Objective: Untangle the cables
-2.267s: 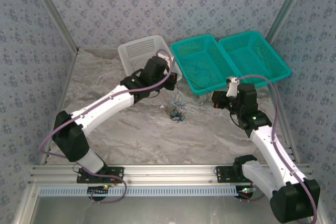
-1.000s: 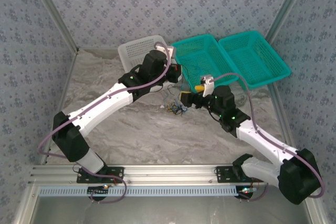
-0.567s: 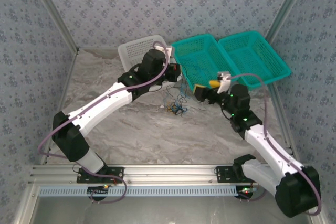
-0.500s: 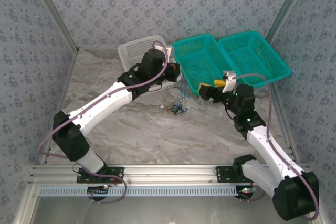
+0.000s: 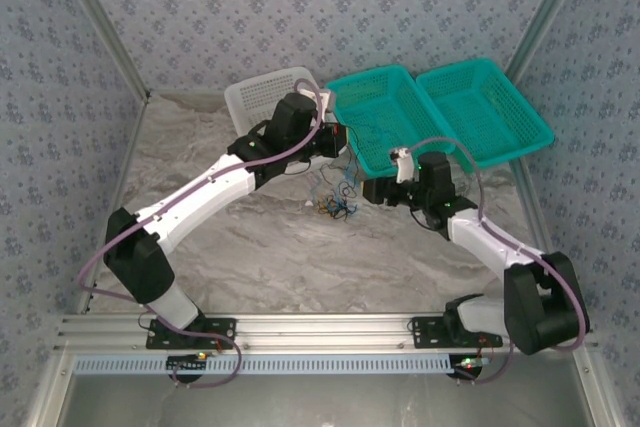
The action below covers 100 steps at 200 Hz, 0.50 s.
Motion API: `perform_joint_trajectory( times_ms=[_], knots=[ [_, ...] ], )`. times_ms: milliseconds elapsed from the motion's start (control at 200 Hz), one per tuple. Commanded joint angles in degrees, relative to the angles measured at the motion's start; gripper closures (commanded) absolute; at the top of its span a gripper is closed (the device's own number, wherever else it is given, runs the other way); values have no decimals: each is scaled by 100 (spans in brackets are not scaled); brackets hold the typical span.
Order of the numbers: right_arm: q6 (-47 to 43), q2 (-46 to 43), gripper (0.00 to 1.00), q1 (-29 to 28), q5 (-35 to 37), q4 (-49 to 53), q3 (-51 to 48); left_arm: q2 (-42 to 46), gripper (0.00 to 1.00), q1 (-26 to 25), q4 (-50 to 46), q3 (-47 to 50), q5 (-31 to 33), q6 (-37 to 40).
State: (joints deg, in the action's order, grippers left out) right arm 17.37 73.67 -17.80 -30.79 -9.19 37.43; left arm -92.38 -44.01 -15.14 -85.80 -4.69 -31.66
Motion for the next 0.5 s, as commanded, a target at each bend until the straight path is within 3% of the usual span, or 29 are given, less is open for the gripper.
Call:
perform_joint_trajectory(
  times_ms=[0,295,495],
  knots=[
    [-122,285,40,-59,-284,-299,251,-9,100,37,177,-234,-146,-102],
    [-125,876,46,-278,-419,-553,502,-12,100,47,169,-231,-186,-174],
    [-14,801,79,-374,208,-624,268,89,100,93,150,-170,54,-185]
  ],
)
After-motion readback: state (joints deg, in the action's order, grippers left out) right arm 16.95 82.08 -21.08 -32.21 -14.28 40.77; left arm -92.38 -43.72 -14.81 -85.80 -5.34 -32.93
